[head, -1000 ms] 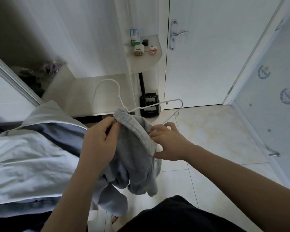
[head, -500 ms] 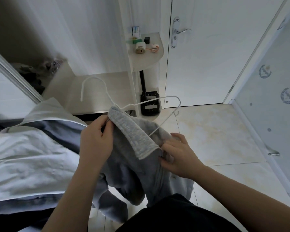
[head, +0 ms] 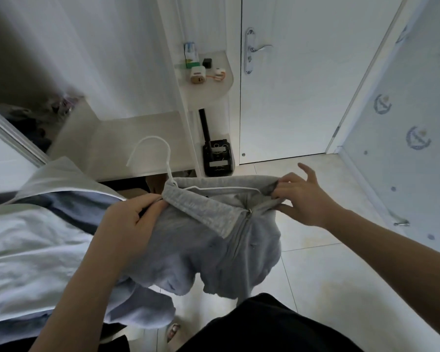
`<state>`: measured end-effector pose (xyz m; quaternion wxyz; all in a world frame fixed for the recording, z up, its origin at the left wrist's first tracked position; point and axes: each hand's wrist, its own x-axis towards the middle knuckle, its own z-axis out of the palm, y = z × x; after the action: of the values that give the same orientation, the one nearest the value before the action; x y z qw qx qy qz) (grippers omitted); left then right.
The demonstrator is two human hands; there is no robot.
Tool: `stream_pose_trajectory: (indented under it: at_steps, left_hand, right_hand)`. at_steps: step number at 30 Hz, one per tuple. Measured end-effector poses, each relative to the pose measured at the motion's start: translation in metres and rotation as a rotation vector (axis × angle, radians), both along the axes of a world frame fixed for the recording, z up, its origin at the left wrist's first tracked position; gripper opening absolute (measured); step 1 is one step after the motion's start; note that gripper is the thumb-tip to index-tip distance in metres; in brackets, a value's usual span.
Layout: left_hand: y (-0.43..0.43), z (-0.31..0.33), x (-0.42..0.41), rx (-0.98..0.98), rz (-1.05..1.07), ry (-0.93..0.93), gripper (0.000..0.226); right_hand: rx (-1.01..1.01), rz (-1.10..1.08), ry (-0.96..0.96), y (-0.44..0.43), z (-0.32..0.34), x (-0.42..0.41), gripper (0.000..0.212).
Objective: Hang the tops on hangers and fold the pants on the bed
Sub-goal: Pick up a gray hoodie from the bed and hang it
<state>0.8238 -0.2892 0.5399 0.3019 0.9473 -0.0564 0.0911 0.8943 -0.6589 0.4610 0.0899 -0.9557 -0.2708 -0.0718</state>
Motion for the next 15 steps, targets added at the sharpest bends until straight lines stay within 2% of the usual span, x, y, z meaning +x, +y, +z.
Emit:
stream_pose_trajectory:
  at_steps: [4, 6, 10, 13, 15]
  left_hand:
    - [-0.011, 0.007, 0.005, 0.098, -0.023, 0.023, 0.021]
    - [-0.029, 0.006, 0.009, 0.142, -0.074, 0.051, 0.021]
    - [-0.057, -0.001, 0.022, 0.167, -0.128, 0.067, 0.013]
    - [-0.057, -0.008, 0.034, 0.184, -0.072, 0.170, 0.015]
    - [-0.056, -0.012, 0.033, 0.213, -0.127, 0.222, 0.002]
  right_hand:
    - [0.186, 0.081, 0.163, 0.014, 0.030, 0.001, 0.009]
    - [0.231, 0.151, 0.143, 0.036, 0.048, -0.001, 0.003]
    - [0.349, 0.308, 0.034, 0.085, 0.075, -0.012, 0.007]
    - [0.571, 0.254, 0.093, 0.092, 0.084, -0.015, 0.014]
    - [0.657, 0.220, 0.132, 0.088, 0.087, -0.015, 0.018]
